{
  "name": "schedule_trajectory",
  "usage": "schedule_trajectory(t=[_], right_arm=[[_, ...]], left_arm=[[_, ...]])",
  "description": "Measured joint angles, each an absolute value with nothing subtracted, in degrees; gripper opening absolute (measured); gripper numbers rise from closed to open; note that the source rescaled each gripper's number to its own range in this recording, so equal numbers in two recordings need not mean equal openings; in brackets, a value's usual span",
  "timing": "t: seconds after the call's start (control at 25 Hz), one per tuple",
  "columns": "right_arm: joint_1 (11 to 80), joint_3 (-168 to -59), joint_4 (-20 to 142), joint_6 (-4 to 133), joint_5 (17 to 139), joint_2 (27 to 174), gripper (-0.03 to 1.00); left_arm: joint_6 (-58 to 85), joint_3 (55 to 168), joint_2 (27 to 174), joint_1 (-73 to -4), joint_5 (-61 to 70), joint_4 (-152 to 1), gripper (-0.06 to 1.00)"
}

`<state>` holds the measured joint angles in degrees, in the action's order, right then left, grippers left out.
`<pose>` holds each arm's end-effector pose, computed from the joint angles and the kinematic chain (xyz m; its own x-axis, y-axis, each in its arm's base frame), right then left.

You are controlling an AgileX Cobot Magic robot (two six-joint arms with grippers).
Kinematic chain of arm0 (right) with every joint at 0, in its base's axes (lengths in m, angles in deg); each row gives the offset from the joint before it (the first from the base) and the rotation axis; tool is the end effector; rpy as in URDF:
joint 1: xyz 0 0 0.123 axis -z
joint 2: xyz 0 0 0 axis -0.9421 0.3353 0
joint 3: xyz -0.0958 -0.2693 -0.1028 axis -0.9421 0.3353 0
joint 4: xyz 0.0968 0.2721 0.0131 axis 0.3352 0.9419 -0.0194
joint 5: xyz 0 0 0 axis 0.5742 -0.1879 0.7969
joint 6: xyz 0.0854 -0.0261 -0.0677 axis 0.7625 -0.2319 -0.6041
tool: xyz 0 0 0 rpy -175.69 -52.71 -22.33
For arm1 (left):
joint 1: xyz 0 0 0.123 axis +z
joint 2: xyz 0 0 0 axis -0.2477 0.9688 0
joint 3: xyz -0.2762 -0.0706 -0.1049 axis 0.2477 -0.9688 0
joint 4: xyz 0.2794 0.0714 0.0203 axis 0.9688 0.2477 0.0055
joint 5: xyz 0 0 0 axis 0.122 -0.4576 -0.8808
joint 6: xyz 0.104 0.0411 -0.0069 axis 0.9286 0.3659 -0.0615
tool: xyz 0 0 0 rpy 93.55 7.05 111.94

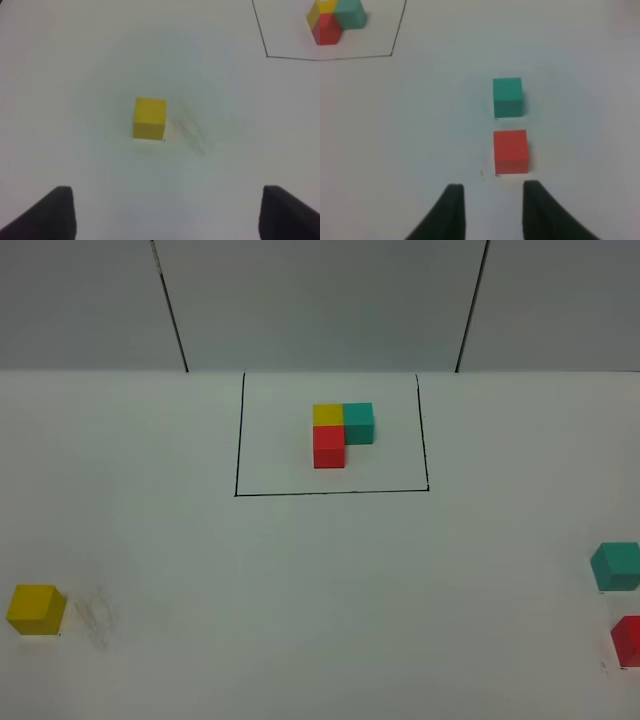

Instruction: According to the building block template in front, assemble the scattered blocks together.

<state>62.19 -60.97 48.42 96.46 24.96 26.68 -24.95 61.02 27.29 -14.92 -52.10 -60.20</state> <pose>0.0282 -0.0037 0.2787 -0.4862 0.0516 -0.8723 -0.0250 0.9970 0.0729 0.0276 0.0024 0.2880 -0.4397 -0.0512 -0.8967 -0.0353 0.9986 -0.0396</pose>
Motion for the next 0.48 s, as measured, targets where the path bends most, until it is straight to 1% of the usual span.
schedule_trajectory(t=[0.48], right_arm=[[62.19,-60.97,48.42,96.46,24.96,26.68,0.0]], left_arm=[[-24.95,61.02,27.29,-14.92,-52.1,-60.2,0.72]])
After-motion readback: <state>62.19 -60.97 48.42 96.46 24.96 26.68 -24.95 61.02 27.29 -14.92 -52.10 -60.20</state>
